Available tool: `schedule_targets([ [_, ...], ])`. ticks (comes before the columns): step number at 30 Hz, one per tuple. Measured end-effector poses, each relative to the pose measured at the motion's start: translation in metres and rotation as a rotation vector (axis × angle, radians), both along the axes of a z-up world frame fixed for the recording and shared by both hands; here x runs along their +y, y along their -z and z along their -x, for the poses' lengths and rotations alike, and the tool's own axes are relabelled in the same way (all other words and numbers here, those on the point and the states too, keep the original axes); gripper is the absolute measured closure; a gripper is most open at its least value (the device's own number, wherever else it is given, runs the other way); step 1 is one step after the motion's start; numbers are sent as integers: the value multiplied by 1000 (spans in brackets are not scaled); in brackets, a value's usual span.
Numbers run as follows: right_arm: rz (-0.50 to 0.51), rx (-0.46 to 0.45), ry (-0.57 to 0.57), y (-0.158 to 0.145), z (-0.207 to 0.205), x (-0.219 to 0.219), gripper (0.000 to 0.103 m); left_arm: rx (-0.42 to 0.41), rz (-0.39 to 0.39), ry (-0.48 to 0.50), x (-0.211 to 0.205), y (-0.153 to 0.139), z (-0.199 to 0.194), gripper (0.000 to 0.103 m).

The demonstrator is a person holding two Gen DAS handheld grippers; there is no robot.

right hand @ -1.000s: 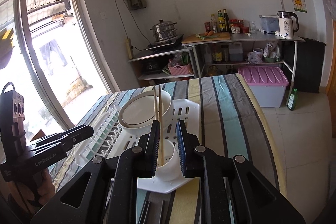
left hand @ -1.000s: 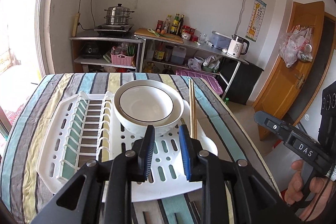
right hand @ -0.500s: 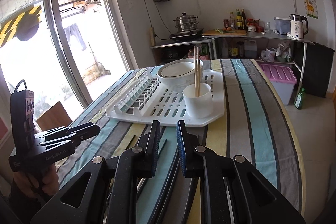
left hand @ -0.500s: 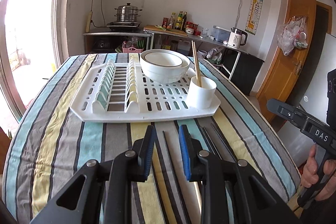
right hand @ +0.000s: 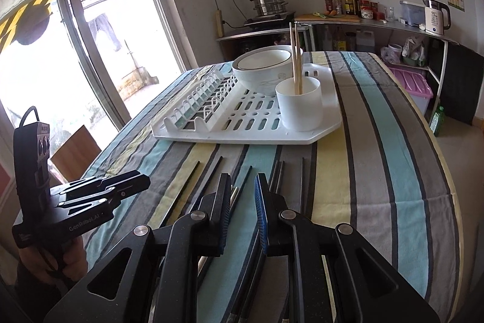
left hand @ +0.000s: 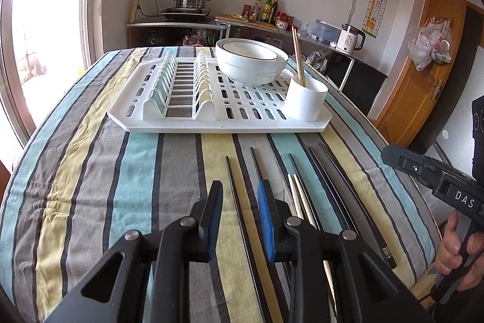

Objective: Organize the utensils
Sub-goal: 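Grasp a black chopstick with the left tool while the right tool grasps another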

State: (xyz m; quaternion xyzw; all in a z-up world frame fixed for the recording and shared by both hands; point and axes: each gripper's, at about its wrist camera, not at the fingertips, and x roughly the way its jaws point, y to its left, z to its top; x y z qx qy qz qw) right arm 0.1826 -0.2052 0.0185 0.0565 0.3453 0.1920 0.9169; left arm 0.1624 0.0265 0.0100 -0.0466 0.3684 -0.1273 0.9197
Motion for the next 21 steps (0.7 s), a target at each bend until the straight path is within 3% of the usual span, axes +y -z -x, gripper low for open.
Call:
schedule_targets([
  [11, 53, 181, -26, 36, -53, 29, 90, 129, -62, -12, -8, 35, -46, 78],
  [21, 112, 261, -21, 57, -83, 44, 90, 159, -82, -1, -11, 42, -59, 78],
])
